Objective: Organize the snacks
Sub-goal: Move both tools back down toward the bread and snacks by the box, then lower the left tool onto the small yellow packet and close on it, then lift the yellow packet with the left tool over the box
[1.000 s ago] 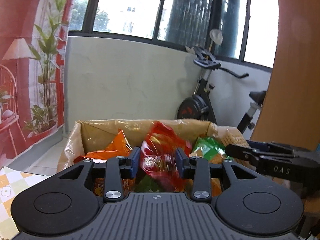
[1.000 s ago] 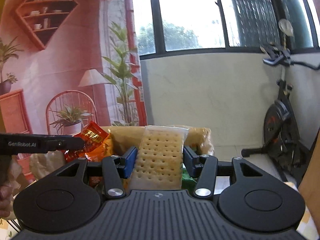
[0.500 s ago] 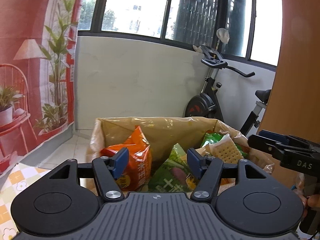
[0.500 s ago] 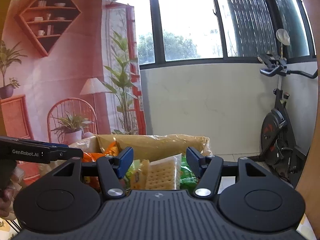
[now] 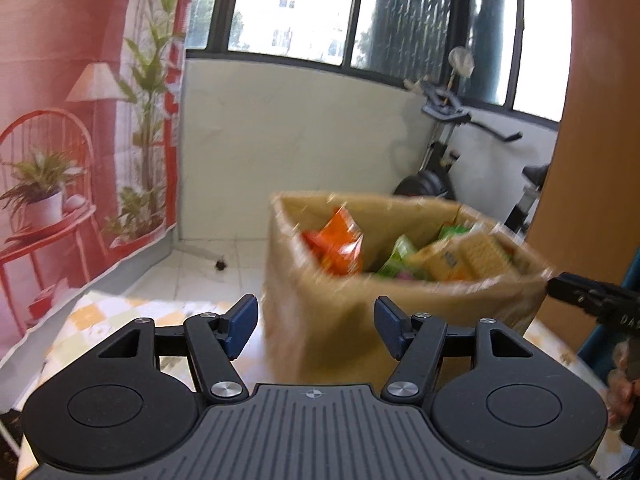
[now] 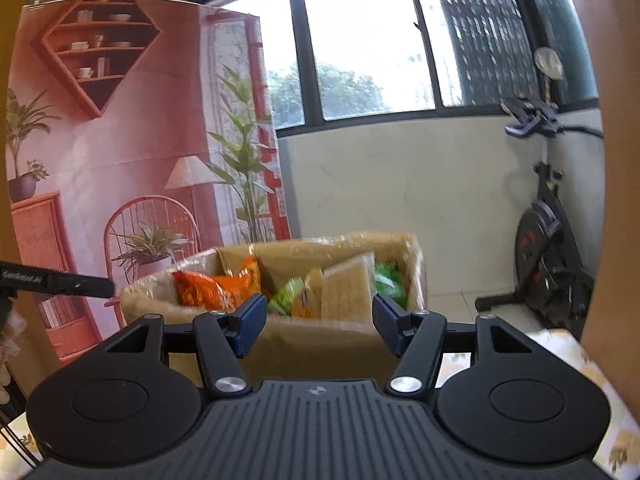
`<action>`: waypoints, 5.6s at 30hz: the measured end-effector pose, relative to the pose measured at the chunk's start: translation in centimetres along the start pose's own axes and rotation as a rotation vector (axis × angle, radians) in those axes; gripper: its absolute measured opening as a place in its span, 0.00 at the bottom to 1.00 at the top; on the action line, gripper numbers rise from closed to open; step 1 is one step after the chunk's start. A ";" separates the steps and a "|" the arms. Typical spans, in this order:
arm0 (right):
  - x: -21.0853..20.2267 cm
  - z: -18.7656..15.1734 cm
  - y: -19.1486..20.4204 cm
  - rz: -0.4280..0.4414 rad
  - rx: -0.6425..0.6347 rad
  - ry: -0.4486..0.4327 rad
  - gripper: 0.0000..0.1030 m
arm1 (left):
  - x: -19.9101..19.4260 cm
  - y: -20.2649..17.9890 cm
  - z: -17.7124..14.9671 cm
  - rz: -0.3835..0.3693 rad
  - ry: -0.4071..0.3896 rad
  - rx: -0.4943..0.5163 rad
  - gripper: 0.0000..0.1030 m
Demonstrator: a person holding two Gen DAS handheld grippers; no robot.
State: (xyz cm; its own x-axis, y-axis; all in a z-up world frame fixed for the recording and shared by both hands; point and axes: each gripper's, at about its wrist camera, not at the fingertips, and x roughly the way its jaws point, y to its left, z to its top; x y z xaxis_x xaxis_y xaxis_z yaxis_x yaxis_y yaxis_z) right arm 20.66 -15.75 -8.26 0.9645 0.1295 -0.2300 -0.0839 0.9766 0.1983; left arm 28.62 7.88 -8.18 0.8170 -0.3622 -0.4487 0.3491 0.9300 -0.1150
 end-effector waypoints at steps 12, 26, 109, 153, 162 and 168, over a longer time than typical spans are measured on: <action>1.3 -6.4 1.7 -0.050 0.055 0.200 0.81 | 1.8 2.4 -5.1 0.025 0.096 -0.073 0.65; 6.9 -11.9 3.8 -0.022 0.063 0.526 0.85 | 3.0 6.0 -9.7 0.071 0.189 -0.130 0.69; 3.1 -16.2 2.6 0.046 -0.083 0.358 0.77 | 4.4 -1.2 -14.9 0.089 0.345 -0.268 0.54; 3.1 -16.2 2.5 0.050 -0.081 0.360 0.77 | 6.9 -5.7 -15.4 -0.063 0.337 0.187 0.39; 3.1 -16.2 2.4 0.050 -0.080 0.360 0.77 | 5.1 -3.3 -15.6 -0.022 0.312 -0.010 0.32; 3.2 -16.2 2.4 0.052 -0.079 0.361 0.77 | 3.2 -2.8 -15.0 -0.014 0.267 -0.091 0.32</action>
State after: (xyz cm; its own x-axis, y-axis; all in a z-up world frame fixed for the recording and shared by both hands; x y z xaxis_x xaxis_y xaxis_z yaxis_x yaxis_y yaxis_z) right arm 19.49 -10.20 -23.96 0.8093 0.2178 -0.5456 -0.1631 0.9755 0.1474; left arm 23.34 5.07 -22.62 0.6582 -0.3569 -0.6629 0.3068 0.9312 -0.1968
